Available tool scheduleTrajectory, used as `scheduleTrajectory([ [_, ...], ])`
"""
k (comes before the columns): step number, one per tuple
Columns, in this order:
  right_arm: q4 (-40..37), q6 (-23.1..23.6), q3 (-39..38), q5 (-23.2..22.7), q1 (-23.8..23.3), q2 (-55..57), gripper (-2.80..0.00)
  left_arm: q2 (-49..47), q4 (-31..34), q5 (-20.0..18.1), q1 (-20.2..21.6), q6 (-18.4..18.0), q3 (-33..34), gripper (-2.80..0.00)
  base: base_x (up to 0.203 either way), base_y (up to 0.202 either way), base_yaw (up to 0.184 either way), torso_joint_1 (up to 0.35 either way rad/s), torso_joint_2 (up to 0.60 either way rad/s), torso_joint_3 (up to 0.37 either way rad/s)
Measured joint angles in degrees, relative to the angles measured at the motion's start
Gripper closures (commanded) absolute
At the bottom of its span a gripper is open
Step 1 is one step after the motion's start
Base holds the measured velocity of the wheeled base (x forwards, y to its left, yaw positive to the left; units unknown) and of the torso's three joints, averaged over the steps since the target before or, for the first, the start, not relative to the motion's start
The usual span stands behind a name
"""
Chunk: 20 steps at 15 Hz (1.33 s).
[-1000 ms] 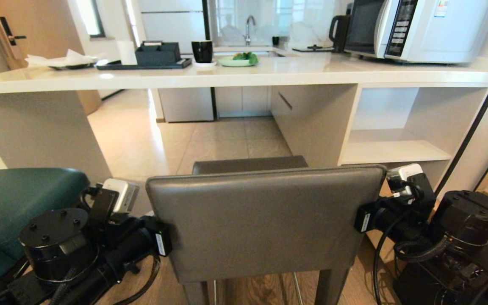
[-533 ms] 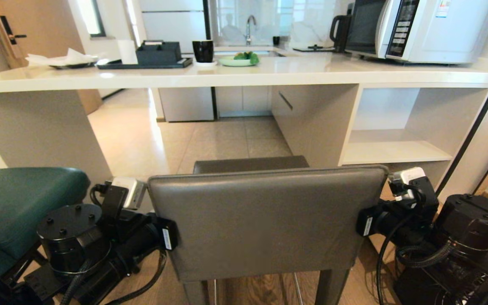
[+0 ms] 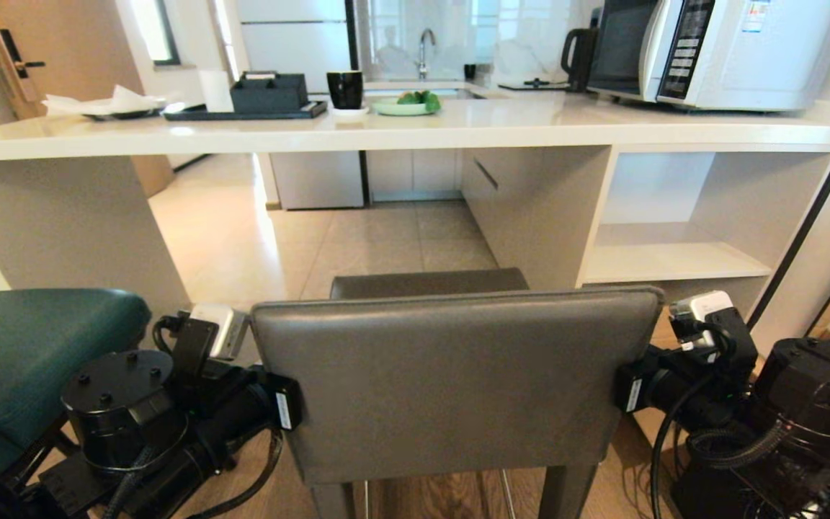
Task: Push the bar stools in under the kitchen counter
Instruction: Push the gray chair back under the dining table
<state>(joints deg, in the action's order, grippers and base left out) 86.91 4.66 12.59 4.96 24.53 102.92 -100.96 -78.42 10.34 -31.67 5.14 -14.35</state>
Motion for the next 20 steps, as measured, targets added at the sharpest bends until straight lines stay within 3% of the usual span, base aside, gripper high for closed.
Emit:
scheduleTrajectory([
  [3,0.3,0.0,0.0,0.0,0.0,-0.1,0.0,0.0,-0.4,0.0,-0.2,0.0,0.1,0.0,0.158,0.0,0.002,0.003,0.0,0.003],
  [9,0.2,0.0,-0.7,-0.2,0.0,-0.2,0.0,0.3,-0.4,2.6,-2.3,0.0,1.2,0.0,0.0,0.0,0.0,0.0,0.0,0.0],
  [16,-2.7,0.2,12.3,0.0,-0.1,3.8,0.0,-0.1,-0.3,3.4,-3.6,0.0,1.3,0.0,0.0,0.0,0.0,0.0,0.0,0.0],
  [20,-1.9,0.3,13.1,0.1,-0.1,5.7,0.0,-2.0,-0.2,4.1,-3.9,0.0,-0.4,0.0,0.0,0.0,0.0,0.0,0.0,0.0],
])
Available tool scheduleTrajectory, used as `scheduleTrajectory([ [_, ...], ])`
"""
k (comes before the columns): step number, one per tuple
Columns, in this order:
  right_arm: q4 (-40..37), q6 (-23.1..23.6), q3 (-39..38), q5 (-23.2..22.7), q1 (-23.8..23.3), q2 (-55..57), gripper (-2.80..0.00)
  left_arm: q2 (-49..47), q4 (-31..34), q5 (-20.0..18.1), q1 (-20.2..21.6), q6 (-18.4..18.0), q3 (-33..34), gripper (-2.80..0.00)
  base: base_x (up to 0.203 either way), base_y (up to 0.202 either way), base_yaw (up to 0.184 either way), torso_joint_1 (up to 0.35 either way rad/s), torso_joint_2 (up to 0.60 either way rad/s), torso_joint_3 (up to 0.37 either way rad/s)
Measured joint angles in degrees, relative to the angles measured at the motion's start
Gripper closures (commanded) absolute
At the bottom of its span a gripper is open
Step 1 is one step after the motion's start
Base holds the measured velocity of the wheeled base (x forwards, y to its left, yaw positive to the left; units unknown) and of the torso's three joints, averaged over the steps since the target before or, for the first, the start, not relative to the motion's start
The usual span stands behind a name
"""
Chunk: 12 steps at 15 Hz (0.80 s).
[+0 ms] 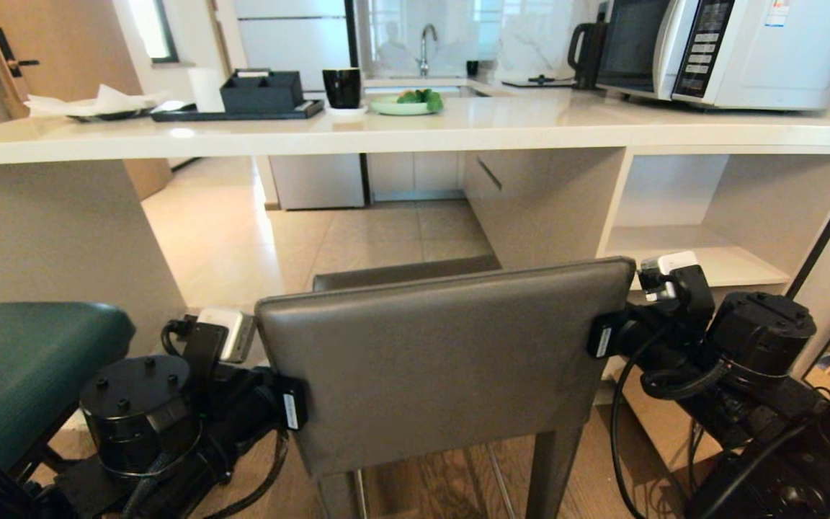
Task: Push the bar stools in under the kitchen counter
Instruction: Push the gray chair back under the dining table
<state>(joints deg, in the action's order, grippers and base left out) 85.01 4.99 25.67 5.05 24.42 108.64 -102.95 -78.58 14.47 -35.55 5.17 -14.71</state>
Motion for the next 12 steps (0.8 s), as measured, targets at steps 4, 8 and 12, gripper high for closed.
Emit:
scheduleTrajectory([
  [4,1.0,-0.1,-1.1,0.1,-0.5,1.4,0.0,-1.9,0.8,-0.1,1.8,-2.6,-5.7,0.0,0.0,0.0,0.0,0.0,0.0,0.0],
  [8,0.7,0.0,-2.0,1.0,-0.4,1.7,0.0,-4.5,1.3,0.6,3.0,-5.4,-12.2,0.0,0.0,0.0,0.0,0.0,0.0,0.0],
  [12,-0.2,0.2,-2.1,0.1,0.1,1.9,0.0,-6.6,0.4,-0.6,7.9,-7.5,-14.8,0.0,0.0,0.0,0.0,0.0,0.0,0.0],
])
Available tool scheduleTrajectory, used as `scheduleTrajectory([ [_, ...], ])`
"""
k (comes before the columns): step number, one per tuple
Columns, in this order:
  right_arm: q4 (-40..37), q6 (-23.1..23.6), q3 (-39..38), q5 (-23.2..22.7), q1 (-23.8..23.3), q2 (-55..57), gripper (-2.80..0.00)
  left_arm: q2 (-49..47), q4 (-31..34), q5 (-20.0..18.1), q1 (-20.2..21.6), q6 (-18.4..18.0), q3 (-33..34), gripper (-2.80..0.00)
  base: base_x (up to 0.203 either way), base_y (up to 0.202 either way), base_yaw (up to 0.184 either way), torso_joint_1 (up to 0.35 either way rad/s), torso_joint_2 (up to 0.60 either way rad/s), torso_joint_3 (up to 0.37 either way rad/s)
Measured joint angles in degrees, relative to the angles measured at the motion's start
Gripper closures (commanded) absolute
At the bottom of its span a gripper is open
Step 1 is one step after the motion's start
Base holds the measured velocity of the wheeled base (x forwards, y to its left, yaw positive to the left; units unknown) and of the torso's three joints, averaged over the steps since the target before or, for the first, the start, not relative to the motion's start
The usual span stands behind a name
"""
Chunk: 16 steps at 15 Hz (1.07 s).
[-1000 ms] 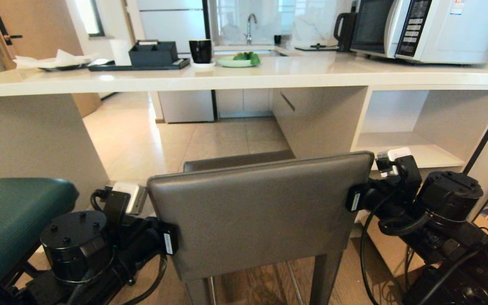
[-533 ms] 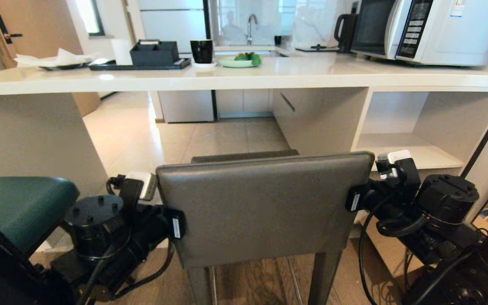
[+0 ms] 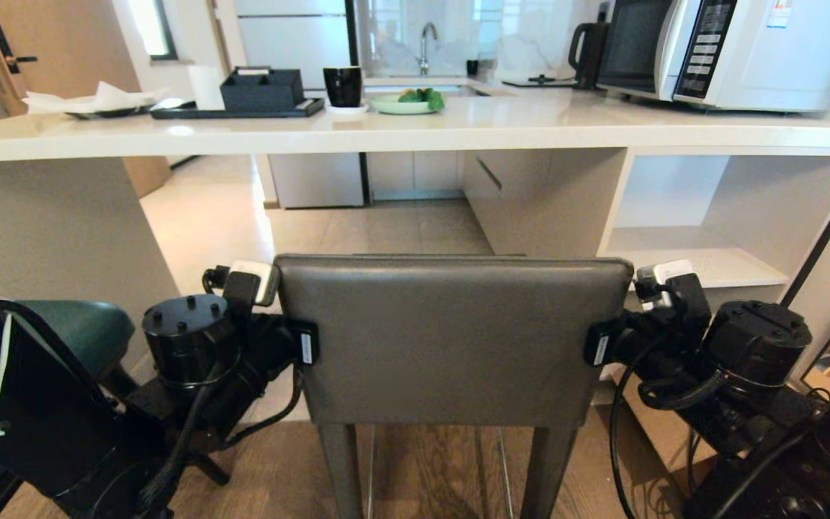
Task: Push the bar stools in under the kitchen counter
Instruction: Push the gray chair back under the dining table
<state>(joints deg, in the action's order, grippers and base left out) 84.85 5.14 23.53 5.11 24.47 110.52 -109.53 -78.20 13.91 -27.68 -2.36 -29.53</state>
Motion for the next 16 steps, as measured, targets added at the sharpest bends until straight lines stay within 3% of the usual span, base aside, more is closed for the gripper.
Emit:
scheduleTrajectory([
  [3,-0.1,0.0,0.1,-0.1,-0.2,0.7,0.0,-1.1,-0.9,-0.9,2.0,0.1,-0.1,0.0,0.0,0.0,0.0,0.0,0.0,0.0],
  [10,0.0,0.0,4.8,0.6,-0.6,4.6,0.0,-0.8,-5.3,0.1,0.3,0.3,6.0,0.0,0.0,0.0,0.0,0.0,0.0,0.0],
  [16,0.3,0.0,6.0,1.0,-0.7,5.9,0.0,-1.7,-5.6,0.1,-0.2,0.4,6.5,0.0,0.0,0.0,0.0,0.0,0.0,0.0],
])
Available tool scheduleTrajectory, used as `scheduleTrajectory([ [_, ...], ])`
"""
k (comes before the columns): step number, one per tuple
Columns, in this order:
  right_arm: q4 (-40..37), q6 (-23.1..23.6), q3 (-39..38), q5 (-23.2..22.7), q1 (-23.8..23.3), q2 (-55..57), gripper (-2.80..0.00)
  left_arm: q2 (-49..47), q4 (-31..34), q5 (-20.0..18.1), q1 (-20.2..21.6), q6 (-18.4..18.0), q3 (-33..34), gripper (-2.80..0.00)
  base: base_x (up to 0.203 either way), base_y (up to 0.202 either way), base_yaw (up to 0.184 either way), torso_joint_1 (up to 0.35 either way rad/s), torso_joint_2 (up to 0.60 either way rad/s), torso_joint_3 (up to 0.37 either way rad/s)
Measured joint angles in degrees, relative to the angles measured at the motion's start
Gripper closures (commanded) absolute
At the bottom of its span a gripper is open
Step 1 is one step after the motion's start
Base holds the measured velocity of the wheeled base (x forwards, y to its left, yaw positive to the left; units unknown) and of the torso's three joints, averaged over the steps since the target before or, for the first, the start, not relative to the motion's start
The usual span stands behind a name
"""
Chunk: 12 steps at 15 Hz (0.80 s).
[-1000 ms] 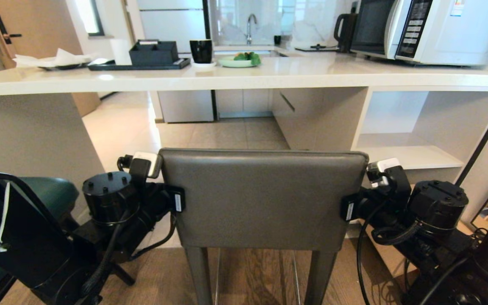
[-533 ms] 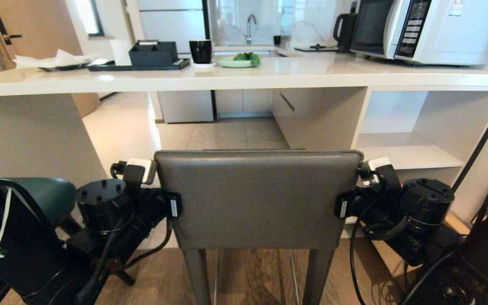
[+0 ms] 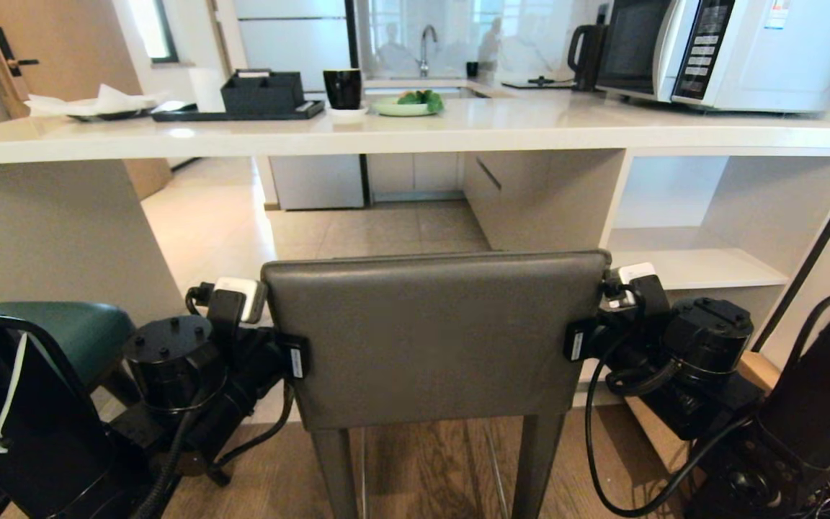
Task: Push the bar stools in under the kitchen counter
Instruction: Push the gray chair back under the dining table
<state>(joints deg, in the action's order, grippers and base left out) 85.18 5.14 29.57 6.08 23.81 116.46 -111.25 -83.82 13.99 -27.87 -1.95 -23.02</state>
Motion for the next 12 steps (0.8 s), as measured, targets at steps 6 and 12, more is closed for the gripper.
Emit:
scheduleTrajectory([
  [6,0.0,0.1,-1.3,-0.2,0.1,-0.6,0.0,-0.9,0.4,-0.3,0.5,0.1,-0.5,0.0,0.1,0.0,0.001,-0.002,0.0,0.005],
  [12,-0.3,0.2,-0.9,-0.2,0.1,-0.7,0.0,-1.2,0.5,-0.2,0.5,0.1,-0.5,0.0,0.188,0.0,0.003,0.002,0.0,0.004],
])
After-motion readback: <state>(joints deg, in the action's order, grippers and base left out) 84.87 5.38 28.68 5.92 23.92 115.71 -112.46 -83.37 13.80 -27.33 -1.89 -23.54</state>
